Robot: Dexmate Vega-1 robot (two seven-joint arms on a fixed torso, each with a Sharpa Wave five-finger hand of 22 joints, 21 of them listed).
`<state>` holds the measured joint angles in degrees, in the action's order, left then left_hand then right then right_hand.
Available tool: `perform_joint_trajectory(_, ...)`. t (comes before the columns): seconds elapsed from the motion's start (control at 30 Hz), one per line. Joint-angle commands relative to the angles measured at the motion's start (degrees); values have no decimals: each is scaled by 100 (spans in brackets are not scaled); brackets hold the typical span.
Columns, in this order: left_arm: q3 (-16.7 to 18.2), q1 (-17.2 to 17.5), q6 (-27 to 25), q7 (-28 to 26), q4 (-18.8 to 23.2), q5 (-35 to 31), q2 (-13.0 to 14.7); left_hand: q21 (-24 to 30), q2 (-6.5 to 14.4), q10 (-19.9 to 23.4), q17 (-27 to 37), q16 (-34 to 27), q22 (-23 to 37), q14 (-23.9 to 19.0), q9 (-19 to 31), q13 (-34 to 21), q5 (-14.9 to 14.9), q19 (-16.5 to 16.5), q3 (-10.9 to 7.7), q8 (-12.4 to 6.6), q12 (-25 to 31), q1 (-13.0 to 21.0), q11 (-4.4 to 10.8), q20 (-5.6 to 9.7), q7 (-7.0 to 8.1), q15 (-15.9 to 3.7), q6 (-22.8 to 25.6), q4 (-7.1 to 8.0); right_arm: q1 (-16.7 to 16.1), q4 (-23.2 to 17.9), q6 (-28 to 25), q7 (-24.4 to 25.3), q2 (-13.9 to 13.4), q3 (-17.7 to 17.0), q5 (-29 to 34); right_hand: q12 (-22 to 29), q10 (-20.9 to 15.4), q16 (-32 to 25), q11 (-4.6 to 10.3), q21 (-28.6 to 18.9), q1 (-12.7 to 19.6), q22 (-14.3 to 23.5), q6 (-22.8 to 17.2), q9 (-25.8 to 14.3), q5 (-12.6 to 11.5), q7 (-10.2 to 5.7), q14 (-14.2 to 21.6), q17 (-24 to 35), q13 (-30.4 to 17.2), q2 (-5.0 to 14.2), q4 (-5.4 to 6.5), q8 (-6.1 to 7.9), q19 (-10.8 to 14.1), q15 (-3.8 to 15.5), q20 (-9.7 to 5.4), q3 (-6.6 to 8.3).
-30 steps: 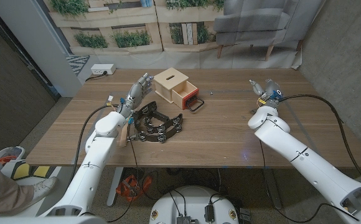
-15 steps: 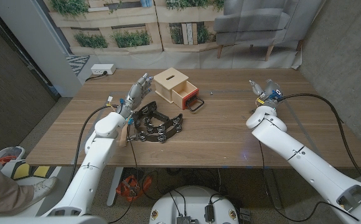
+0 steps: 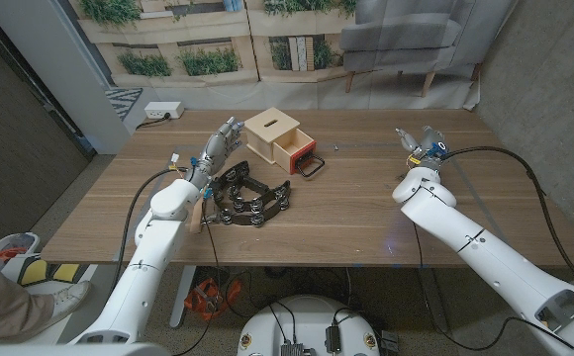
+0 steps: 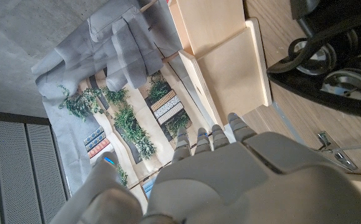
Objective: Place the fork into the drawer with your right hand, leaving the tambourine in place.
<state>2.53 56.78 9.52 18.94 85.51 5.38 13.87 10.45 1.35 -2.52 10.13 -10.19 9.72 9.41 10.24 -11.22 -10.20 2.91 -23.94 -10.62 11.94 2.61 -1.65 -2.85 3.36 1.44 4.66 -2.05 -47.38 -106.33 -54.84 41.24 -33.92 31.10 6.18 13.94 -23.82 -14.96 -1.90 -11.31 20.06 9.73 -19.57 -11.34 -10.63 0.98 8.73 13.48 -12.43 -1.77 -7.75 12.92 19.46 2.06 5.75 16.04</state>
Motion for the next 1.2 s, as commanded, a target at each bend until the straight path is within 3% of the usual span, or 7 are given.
perform_joint_trajectory(0.03,5,8,23,45,15,25,2,44,24,-5,17,-17,29,38,11,-8,-7,39,-15,-34,50,17,-34,-29,18,15,60,-52,23,18,26,-171,-155,27,-9,7,-46,27,69,21,-10,34,-42,-14,-21,-66,-16,25,-7,12,21,17,-14,19,41,-24)
perform_joint_trajectory(0.47,15,103,11,6,149,13,-10,40,26,-5,17,-14,29,66,11,-8,-6,60,-13,-31,51,14,-24,-38,15,21,69,-57,39,98,85,-329,-357,156,40,16,-84,7,60,17,-127,36,-75,-19,-16,-54,5,58,-14,55,98,15,-14,2,45,-66)
perform_joint_trajectory(0.53,26,129,13,-5,189,8,-4,41,27,-8,17,-16,29,66,11,-8,-6,60,-12,-29,50,14,-20,-40,14,22,66,-58,52,115,108,-357,-391,180,52,21,-99,2,99,16,-154,37,-81,-20,-15,-76,12,65,-16,59,113,14,-16,3,45,-77)
perform_joint_trajectory(0.57,31,139,12,-9,208,1,4,40,27,-11,17,-17,29,65,11,-8,-6,62,-12,-28,48,13,-18,-44,11,19,66,-58,65,124,94,-366,-401,196,63,32,-140,-7,209,13,-210,38,-99,-22,-13,-128,22,79,-19,65,141,13,-14,11,48,-103)
perform_joint_trajectory(0.63,46,159,11,-18,243,-6,14,40,28,-13,17,-17,29,68,11,-8,-6,63,-12,-24,48,13,-41,-45,14,22,57,-59,68,135,95,-366,-405,188,63,36,-151,-13,203,13,-221,38,-108,-23,-13,-149,34,83,-20,67,146,13,-14,21,47,-110)
perform_joint_trajectory(0.83,68,170,19,-25,266,-1,22,42,27,-17,17,-20,29,70,11,-8,-5,65,-10,-19,47,11,-29,-45,18,23,50,-62,110,167,23,-364,-423,228,113,46,-183,-15,269,12,-222,38,-112,-26,-18,-193,39,89,-24,88,147,8,-17,22,48,-113)
perform_joint_trajectory(1.2,62,134,21,-1,212,10,27,44,28,-13,17,-24,29,68,11,-8,-5,64,-8,-21,49,9,-28,-46,20,20,59,-66,236,254,-321,-387,-394,368,227,27,-123,-7,242,-3,-118,40,-54,-31,-28,-230,47,84,-42,105,83,-23,18,4,68,-86)
